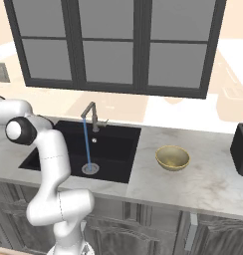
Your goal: Rinse each bowl for a few seconds and place them down in the sink or on the counter.
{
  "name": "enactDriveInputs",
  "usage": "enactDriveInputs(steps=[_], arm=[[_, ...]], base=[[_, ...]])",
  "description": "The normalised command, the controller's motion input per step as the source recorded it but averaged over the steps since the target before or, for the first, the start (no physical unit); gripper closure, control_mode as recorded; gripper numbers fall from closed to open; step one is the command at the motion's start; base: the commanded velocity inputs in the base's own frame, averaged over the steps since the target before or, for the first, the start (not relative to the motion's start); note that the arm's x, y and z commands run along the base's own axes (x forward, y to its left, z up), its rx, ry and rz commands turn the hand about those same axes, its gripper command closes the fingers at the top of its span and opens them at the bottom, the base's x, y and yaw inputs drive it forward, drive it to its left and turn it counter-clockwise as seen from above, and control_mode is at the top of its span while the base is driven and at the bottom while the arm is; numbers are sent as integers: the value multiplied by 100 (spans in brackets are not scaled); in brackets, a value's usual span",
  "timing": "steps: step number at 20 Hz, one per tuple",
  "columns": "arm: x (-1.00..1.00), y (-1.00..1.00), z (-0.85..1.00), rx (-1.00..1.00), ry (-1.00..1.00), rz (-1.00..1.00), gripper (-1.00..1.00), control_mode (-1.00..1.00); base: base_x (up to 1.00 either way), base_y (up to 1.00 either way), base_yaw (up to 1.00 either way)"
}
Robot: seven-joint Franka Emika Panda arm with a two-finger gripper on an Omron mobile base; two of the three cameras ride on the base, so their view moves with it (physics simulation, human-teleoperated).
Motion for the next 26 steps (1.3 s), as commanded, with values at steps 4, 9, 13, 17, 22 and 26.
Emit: enactDriveInputs(steps=[4, 9, 13, 17, 22, 26], arm=[[0, 1, -2, 0, 0, 0, -100, -100], [5, 2, 0, 0, 0, 0, -100, -100], [5, 0, -7, 0, 0, 0, -100, -100], [5, 0, -12, 0, 0, 0, -100, -100], [10, 1, -12, 0, 0, 0, -100, -100], [12, 8, -10, 0, 0, 0, -100, -100]], base=[[0, 0, 0], [0, 0, 0], [0, 0, 0], [0, 0, 0], [0, 0, 0], [0, 0, 0]])
